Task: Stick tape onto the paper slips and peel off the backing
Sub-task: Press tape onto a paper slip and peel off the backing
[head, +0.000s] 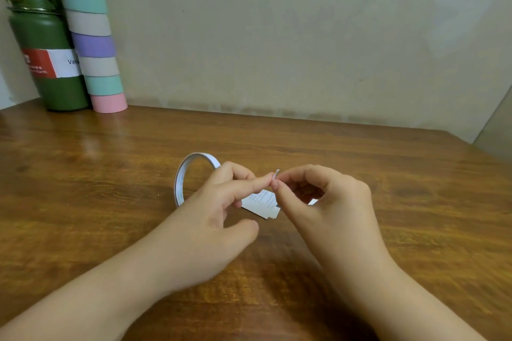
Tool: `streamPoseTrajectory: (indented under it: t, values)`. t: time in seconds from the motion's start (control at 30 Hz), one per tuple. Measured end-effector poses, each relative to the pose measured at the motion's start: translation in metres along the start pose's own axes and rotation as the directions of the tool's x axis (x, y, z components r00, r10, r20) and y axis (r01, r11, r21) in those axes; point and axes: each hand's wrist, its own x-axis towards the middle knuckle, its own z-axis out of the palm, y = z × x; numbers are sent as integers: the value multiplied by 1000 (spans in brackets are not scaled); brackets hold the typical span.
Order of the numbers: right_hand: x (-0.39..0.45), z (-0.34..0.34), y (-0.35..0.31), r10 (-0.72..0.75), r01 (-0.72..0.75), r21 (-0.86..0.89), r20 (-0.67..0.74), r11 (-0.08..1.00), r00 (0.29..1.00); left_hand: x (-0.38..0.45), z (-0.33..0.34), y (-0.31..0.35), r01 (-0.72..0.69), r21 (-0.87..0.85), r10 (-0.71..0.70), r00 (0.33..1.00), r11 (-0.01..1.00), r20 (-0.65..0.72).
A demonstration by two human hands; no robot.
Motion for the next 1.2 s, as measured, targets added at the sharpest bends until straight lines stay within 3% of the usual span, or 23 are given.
streamPoseTrajectory:
  t: [0.23,1.2]
  values:
    - [-1,-1,-5,53,-56,57,50,997,997,-4,1,-3,-82,122,83,997,989,-5]
    - [0,-3,-3,-20,16,50,64,999,998,-5,-5,2,52,-25,-52,999,998,10]
